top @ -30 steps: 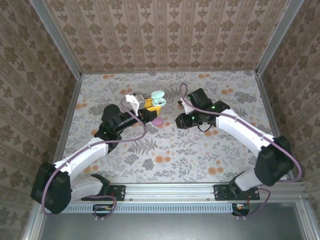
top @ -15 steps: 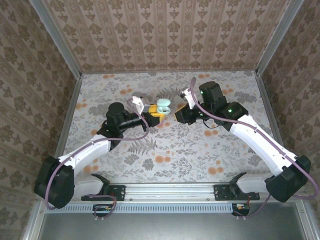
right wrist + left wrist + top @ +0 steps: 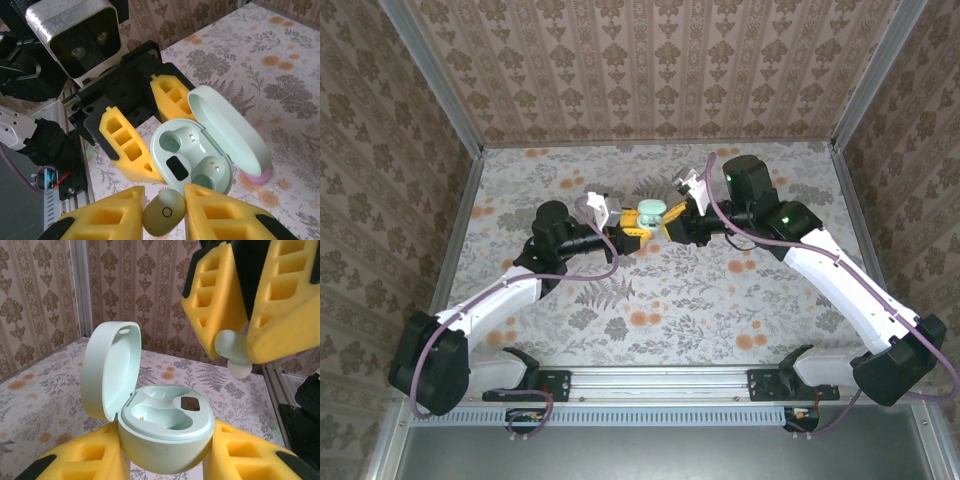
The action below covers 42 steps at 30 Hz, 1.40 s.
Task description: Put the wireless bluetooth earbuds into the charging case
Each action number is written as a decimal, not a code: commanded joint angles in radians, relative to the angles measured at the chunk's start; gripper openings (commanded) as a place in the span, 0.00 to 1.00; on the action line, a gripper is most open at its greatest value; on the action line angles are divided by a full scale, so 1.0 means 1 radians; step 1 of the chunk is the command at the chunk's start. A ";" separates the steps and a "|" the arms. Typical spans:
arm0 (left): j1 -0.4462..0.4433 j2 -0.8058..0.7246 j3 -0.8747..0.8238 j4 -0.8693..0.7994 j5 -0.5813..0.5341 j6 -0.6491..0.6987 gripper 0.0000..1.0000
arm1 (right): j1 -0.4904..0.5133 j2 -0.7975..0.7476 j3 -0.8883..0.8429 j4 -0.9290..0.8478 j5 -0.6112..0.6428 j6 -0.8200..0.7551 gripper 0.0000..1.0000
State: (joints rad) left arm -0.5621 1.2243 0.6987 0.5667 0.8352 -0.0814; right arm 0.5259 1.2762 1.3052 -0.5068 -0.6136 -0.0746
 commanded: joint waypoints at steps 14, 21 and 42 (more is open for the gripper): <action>-0.010 -0.002 0.050 0.010 0.061 -0.008 0.37 | -0.004 0.023 0.009 0.089 0.038 -0.036 0.26; -0.012 -0.005 0.053 0.025 0.064 -0.023 0.37 | -0.004 0.031 0.003 0.088 0.054 -0.041 0.26; -0.016 -0.003 0.055 0.076 0.044 -0.068 0.37 | -0.003 0.035 -0.010 0.111 0.031 -0.042 0.25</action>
State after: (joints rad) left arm -0.5690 1.2251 0.7181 0.5877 0.8658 -0.1356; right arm 0.5262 1.3075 1.3048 -0.4294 -0.5621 -0.1062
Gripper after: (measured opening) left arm 0.367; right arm 0.257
